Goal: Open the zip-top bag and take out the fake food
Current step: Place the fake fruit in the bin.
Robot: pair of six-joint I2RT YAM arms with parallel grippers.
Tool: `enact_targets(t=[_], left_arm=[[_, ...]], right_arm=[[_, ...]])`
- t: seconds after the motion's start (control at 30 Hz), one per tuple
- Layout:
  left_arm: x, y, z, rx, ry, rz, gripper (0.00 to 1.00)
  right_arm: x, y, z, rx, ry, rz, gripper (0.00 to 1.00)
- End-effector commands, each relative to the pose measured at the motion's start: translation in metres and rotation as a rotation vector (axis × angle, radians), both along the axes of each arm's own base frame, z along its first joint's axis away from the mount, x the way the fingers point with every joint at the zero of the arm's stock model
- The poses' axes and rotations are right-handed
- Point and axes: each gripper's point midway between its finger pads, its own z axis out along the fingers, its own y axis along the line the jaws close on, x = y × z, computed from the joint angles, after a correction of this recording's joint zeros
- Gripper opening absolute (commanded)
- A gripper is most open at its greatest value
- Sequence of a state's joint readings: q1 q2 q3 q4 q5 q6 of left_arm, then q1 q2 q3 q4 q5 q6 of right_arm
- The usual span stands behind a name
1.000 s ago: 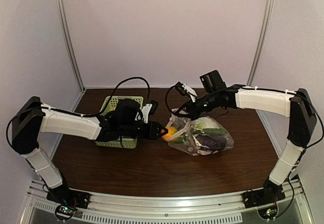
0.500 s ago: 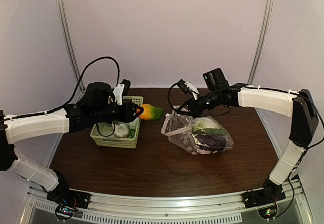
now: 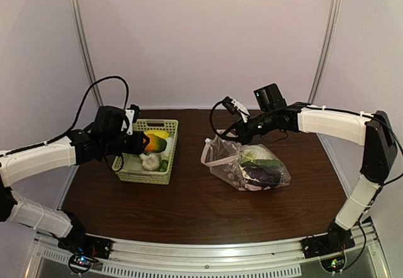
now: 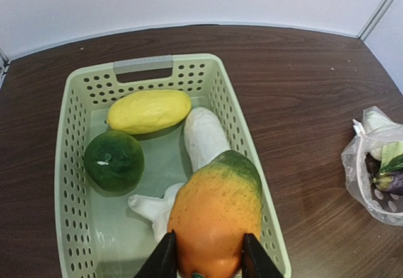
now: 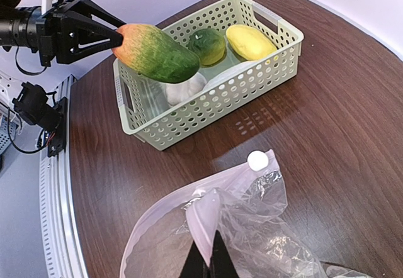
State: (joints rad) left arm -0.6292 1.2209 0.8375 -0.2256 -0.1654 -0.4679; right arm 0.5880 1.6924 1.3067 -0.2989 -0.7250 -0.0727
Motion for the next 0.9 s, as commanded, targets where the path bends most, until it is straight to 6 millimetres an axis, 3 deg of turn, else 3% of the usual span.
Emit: enact_targets(t=[0.0, 0.27, 0.5, 0.73, 0.87], left_arm=[[0.004, 0.027, -0.007, 0.087, 0.0, 0.08, 0.2], [0.009, 0.042, -0.016, 0.133, 0.024, 0.118, 0.2], [0.001, 0.067, -0.019, 0.264, 0.066, 0.176, 0.2], [-0.011, 0.082, -0.036, 0.328, 0.123, 0.205, 0.2], [-0.007, 0.089, -0.049, 0.356, 0.154, 0.223, 0.2]], right_arm=[[-0.002, -0.003, 0.006, 0.011, -0.009, 0.006, 0.0], [-0.002, -0.003, 0.004, 0.008, -0.008, 0.008, 0.0], [-0.003, -0.002, 0.001, 0.009, 0.001, 0.014, 0.0], [-0.004, 0.0, -0.003, 0.009, 0.018, 0.023, 0.0], [-0.004, 0.0, -0.003, 0.011, 0.021, 0.025, 0.0]])
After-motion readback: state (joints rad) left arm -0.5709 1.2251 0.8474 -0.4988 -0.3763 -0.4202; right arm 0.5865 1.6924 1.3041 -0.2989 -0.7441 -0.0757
